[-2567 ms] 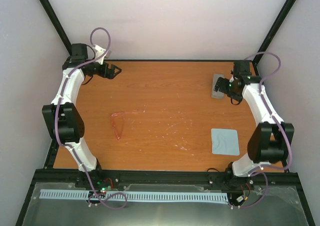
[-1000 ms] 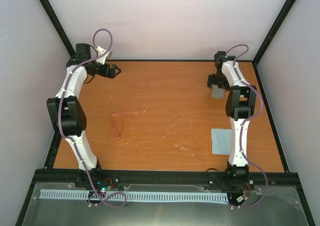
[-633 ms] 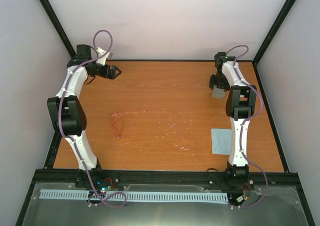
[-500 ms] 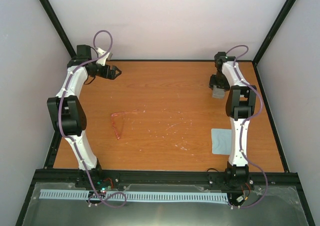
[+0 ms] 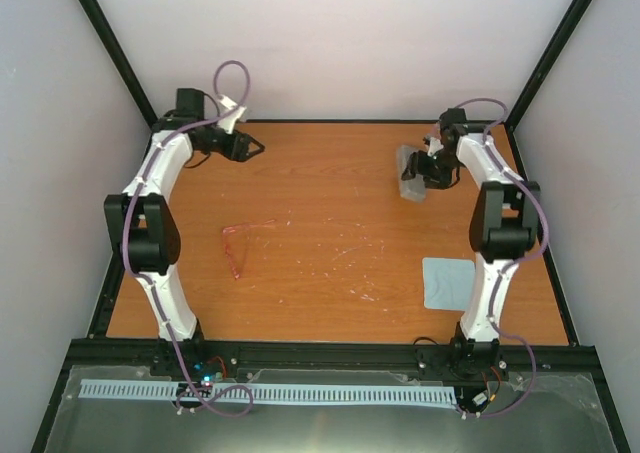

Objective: Organize the sunglasses
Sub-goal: Pick up the sunglasses case from the center of the board, then place the sunglasses case at the center of the board.

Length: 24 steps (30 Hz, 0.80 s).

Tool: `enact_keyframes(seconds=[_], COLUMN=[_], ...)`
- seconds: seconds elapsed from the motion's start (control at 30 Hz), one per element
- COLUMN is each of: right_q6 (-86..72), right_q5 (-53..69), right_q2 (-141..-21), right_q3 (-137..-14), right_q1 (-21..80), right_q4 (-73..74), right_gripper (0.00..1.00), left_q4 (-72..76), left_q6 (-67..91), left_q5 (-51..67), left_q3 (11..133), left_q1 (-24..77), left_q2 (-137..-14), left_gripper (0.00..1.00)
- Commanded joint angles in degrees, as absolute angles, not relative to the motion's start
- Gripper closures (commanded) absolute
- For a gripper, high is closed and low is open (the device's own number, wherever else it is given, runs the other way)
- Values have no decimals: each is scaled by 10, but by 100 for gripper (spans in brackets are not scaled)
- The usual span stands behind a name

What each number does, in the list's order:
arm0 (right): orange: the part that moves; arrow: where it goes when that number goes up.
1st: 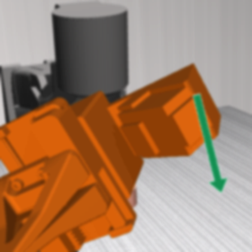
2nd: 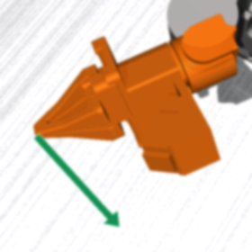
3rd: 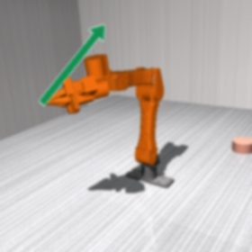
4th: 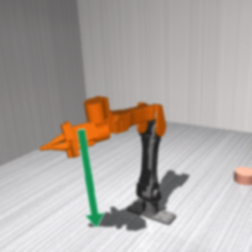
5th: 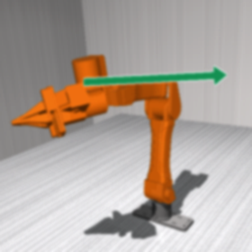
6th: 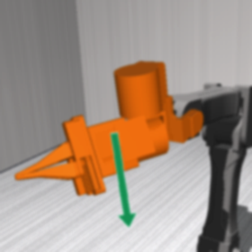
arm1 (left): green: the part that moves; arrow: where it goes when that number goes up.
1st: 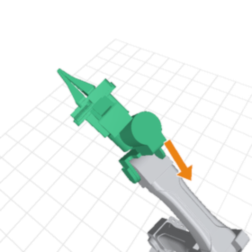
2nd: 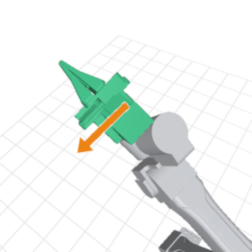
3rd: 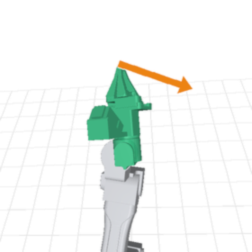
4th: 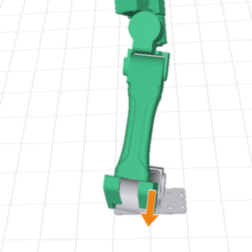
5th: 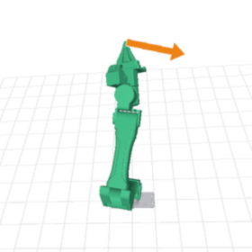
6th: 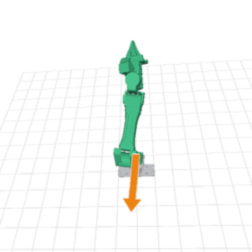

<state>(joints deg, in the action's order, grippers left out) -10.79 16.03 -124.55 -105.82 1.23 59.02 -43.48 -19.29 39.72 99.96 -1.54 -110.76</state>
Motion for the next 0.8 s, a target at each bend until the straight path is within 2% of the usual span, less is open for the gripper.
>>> enact_keyframes(seconds=[0.0, 0.07, 0.23, 0.5, 0.57, 0.77], right_q6=[-104, -112, -127, -183, -203, -361], right_q5=[437, 517, 555, 550, 497, 152], right_q2=[-1086, -1040, -981, -956, -958, -1027], right_q3=[-940, -882, -791, -754, -761, -812], right_q1=[31, 51, 115, 152, 152, 163], right_q4=[430, 368, 316, 248, 261, 454], right_gripper=[97, 97, 97, 97, 97, 97], left_q4=[-429, -407, -354, -325, -324, -328], left_q6=[-247, -234, -185, -168, -169, -203], left_q5=[471, 501, 572, 579, 550, 377], left_q3=[1011, 1003, 992, 970, 951, 883], left_q1=[63, 90, 135, 172, 173, 172], left_q2=[-1061, -1049, -1033, -1011, -1007, -1013], left_gripper=[41, 49, 62, 65, 65, 69])
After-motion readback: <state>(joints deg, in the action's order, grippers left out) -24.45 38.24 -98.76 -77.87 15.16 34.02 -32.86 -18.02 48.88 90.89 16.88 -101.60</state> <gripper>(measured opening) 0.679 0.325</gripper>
